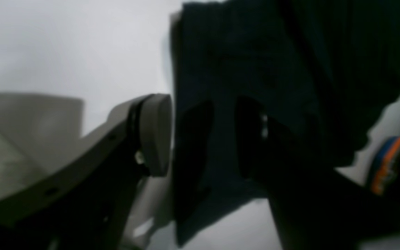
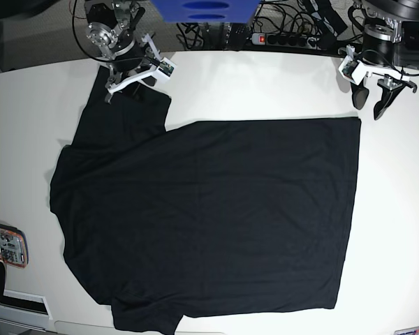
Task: Fold the T-shirt properly
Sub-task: 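Move the right gripper down to the black shirt's shoulder edge and grasp it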
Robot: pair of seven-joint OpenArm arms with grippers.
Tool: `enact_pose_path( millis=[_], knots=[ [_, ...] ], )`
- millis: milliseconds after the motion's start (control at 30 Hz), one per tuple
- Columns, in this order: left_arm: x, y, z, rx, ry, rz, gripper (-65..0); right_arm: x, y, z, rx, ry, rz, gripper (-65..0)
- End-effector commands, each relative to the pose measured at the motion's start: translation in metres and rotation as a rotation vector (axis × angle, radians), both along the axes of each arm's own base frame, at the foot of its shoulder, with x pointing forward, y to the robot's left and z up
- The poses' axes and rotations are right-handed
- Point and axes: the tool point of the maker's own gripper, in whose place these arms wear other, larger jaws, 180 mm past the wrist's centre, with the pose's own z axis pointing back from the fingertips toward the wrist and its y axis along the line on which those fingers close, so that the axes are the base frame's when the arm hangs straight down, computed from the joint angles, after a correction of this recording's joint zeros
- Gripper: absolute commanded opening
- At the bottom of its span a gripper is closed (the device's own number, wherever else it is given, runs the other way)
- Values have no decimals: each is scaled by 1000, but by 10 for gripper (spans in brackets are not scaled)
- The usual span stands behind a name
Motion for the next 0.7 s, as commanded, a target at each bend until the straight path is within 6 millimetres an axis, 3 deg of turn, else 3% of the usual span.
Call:
enact_pose_path(
  millis=[0, 333, 533, 600, 667],
  knots=[
    [2, 1, 9, 8, -28, -9, -373, -15, -13, -12, -72, 67, 6, -366],
    [-2, -1, 0, -5, -6, -8, -373, -30, -71, -30, -183, 135, -80, -366],
    [-2, -1, -1, -6, -5, -7, -373, -30, -74, -31, -188, 139, -87, -367],
    [-2, -1, -1, -6, -5, -7, -373, -20, -74, -30, -188, 120, -88, -386],
    [-2, -1, 0, -5, -6, -8, -373, 0, -74, -25, -186, 75, -92, -449]
  ],
)
